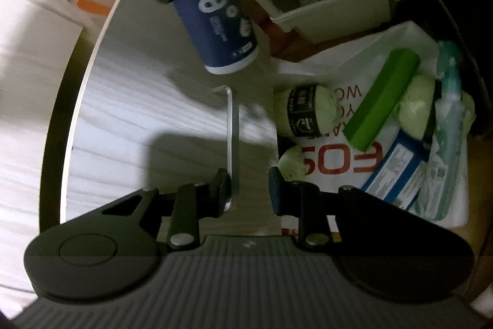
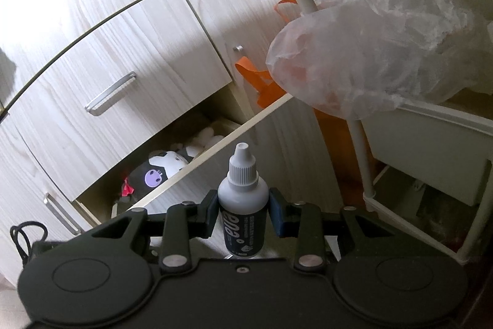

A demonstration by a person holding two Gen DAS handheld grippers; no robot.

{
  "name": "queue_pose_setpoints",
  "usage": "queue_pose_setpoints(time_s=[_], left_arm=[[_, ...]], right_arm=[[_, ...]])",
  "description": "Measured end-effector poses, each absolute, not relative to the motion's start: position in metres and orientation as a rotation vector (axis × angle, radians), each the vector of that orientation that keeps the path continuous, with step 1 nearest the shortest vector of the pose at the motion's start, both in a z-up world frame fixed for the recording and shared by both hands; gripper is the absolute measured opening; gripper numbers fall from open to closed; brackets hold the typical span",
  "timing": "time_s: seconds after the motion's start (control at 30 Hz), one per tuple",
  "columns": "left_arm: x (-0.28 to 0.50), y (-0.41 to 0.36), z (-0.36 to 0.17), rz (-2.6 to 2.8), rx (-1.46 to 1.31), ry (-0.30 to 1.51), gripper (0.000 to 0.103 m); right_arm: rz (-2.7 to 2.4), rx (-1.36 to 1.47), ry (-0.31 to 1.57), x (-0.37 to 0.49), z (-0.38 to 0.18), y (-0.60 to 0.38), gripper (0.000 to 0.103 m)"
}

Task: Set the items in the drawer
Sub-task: 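Keep pulling the drawer open with the left tool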

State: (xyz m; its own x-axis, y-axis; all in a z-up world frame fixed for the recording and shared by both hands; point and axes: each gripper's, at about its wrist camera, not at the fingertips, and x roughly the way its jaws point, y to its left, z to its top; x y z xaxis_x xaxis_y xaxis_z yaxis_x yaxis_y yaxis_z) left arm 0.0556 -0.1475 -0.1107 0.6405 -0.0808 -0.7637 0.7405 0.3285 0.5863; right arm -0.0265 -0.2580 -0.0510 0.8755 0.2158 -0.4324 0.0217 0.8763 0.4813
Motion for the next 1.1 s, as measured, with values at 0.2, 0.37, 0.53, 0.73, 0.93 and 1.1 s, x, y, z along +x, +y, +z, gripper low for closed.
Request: queue_pose_setpoints(time_s=[0.2,0.37,0.53,0.73,0.93,1.1], left_arm=[[0.054,-0.149,-0.112,-0.583,1.100,0.707,0.025],[0.053,-0.139,-0.110,-0.589,1.021,0.674,0.027],[0.048,-0.131,-0.114,-0.570,0.952,0.604,0.027],[0.047,-0.124,-0.114,-0.573,0.897,0.569,0.027],[0.052,-0.129,-0.108,-0.578,0.887,0.629,0.027],[0.046,-0.131,-0.106,-0.597,0.847,0.640,0.027]], right_arm=[[0.117,0.497,0.495,-0.029,-0.050,-0.257,0.040],[0.123,0.499,0.488,-0.032,-0.050,-0.256,0.040],[0.120,0.489,0.492,-0.031,-0.051,-0.255,0.040],[0.112,0.487,0.498,-0.030,-0.053,-0.254,0.040],[0.111,0.481,0.505,-0.029,-0.055,-0.254,0.040],[0.109,0.484,0.503,-0.028,-0.055,-0.253,0.040]])
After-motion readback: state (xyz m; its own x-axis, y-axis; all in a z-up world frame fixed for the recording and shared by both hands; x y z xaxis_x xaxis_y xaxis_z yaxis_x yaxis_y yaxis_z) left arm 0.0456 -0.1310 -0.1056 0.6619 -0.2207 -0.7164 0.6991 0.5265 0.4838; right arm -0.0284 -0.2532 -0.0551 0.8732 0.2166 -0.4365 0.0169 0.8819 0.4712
